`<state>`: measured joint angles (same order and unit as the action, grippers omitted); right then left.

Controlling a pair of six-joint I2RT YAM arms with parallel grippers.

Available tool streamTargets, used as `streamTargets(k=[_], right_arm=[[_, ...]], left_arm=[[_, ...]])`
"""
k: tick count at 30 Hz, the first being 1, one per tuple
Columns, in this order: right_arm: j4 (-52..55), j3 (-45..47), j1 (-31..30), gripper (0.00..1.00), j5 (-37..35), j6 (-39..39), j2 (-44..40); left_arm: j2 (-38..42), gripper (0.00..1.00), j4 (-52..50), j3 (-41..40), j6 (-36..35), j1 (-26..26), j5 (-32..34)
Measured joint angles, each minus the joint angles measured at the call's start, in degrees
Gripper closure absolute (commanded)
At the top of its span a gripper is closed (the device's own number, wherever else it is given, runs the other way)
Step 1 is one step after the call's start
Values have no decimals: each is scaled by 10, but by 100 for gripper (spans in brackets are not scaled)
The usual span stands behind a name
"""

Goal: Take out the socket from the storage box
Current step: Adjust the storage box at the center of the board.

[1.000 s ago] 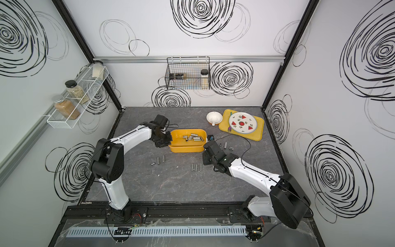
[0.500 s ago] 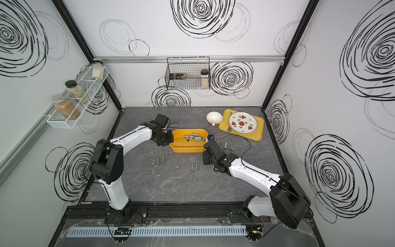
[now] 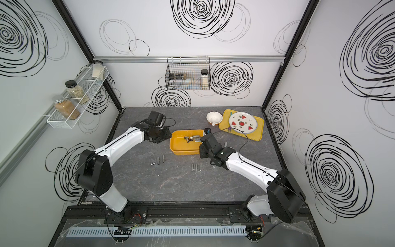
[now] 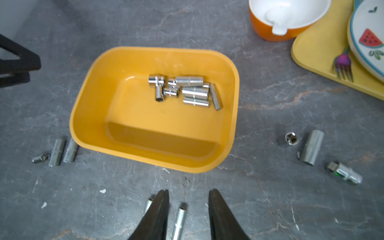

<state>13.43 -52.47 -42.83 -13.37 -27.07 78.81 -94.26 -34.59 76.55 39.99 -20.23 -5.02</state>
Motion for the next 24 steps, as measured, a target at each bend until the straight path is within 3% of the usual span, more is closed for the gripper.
streamTargets(k=[5,10,16,24], right_arm=[[7,-78,1,59,-7,10,59],[30,-167,3,50,-7,17,151],[59,-267,17,56,10,13,274],[97,-331,60,58,42,14,380]], left_arm=[[84,48,4,-18,-16,0,23],[171,48,9,-97,-41,0,26],[251,48,-2,-187,-77,5,34],[330,48,-9,-254,-100,8,44]])
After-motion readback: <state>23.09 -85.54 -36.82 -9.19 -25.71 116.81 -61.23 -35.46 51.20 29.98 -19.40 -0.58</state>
